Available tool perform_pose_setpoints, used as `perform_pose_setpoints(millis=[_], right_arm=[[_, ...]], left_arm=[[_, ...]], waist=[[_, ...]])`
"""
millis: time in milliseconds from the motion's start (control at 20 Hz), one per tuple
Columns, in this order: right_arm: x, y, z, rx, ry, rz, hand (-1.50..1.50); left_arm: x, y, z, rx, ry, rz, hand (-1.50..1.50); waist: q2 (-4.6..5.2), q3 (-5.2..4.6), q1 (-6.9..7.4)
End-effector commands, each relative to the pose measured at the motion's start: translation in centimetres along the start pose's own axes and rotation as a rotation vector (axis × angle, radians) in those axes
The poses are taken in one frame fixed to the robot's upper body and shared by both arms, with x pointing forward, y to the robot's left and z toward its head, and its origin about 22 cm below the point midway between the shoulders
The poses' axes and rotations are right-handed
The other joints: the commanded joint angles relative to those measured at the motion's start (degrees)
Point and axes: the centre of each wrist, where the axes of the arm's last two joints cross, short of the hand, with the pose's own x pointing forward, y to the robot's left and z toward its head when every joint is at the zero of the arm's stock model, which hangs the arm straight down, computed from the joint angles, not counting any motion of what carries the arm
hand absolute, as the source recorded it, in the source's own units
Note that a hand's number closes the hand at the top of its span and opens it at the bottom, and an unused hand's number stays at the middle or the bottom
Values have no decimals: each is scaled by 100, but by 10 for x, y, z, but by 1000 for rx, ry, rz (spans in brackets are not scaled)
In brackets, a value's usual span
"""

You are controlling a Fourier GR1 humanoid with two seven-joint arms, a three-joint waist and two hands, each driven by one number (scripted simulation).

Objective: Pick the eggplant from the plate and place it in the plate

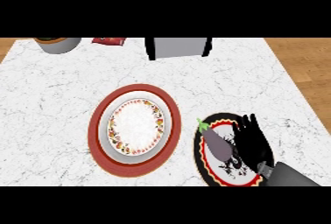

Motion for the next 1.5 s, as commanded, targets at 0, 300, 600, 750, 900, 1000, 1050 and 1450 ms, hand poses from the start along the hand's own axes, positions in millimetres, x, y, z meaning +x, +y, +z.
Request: perform_pose_setpoints(millis=[0,300,600,750,900,1000,1050,1450], right_arm=[[17,-1,-4,47,108,115,-150],[49,-32,-7,26,268,243,-150],[100,-70,-10,102,458,335,-150],[122,-75,-5,157,487,338,-150],[129,-87,-2,194,517,326,-150],[130,-89,-12,224,550,331,-150],[125,-86,-14,271,543,306,-150],[121,-77,-24,347,631,327,-150]], left_arm=[[102,-2,-17,33,-541,220,0],[144,4,-19,37,-761,319,0],[199,9,-24,-8,-942,431,0],[220,17,-32,-2,-971,446,0],[232,10,-50,-36,-968,461,0],[243,17,-56,-42,-979,447,0],[251,18,-57,-33,-984,458,0],[279,15,-68,-91,-983,449,0]], waist=[[17,26,-251],[186,94,-145],[406,159,102],[425,173,181],[427,168,195],[448,176,351],[433,180,381],[414,186,606]])
